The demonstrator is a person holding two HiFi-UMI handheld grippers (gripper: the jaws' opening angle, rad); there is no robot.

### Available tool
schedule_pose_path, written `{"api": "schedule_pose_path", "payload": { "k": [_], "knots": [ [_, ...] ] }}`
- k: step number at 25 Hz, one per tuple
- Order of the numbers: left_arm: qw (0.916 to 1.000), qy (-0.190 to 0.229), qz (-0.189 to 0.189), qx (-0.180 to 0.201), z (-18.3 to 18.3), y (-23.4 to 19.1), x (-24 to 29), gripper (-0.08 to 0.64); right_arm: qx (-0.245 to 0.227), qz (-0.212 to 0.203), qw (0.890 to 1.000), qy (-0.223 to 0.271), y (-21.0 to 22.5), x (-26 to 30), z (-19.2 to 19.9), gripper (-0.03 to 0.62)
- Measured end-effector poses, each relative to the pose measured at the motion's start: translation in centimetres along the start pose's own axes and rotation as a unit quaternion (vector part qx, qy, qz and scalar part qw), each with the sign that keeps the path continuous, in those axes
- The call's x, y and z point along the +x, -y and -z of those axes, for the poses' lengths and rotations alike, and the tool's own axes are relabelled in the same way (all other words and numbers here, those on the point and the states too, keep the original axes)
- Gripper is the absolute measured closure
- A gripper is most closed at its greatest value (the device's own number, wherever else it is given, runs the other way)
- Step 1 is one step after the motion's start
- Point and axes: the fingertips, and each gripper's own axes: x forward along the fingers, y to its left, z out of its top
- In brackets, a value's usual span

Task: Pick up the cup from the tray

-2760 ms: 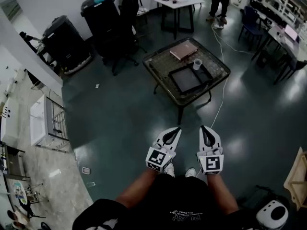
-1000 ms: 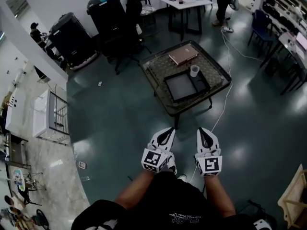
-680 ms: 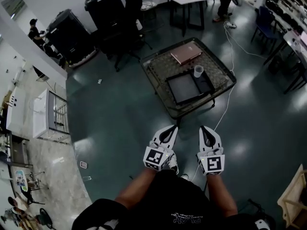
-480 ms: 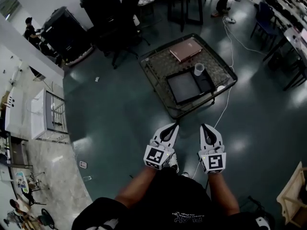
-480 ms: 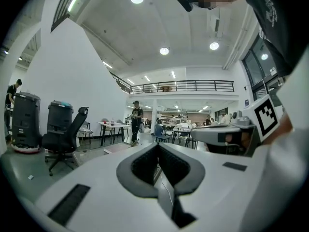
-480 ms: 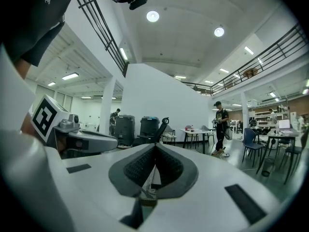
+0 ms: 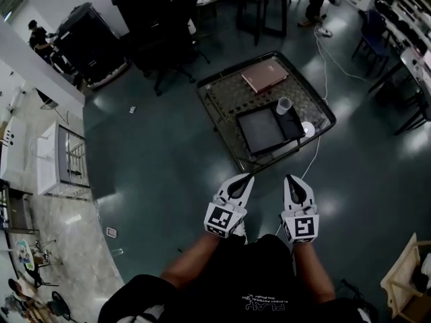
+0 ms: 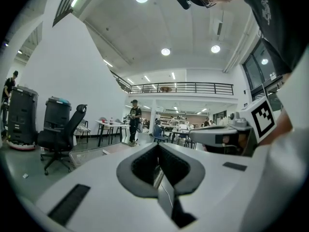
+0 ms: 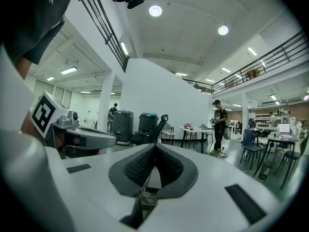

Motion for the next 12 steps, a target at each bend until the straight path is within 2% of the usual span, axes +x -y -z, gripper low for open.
{"api": "schedule_pose_path", "payload": {
  "k": [12],
  "knots": [
    [1.0000,-0.005,0.006,0.005,-0.9,-1.9,3.4,0.551,0.008,0.015,1.000,0.009,2.4,4.2,-1.1,0.584]
  ]
}}
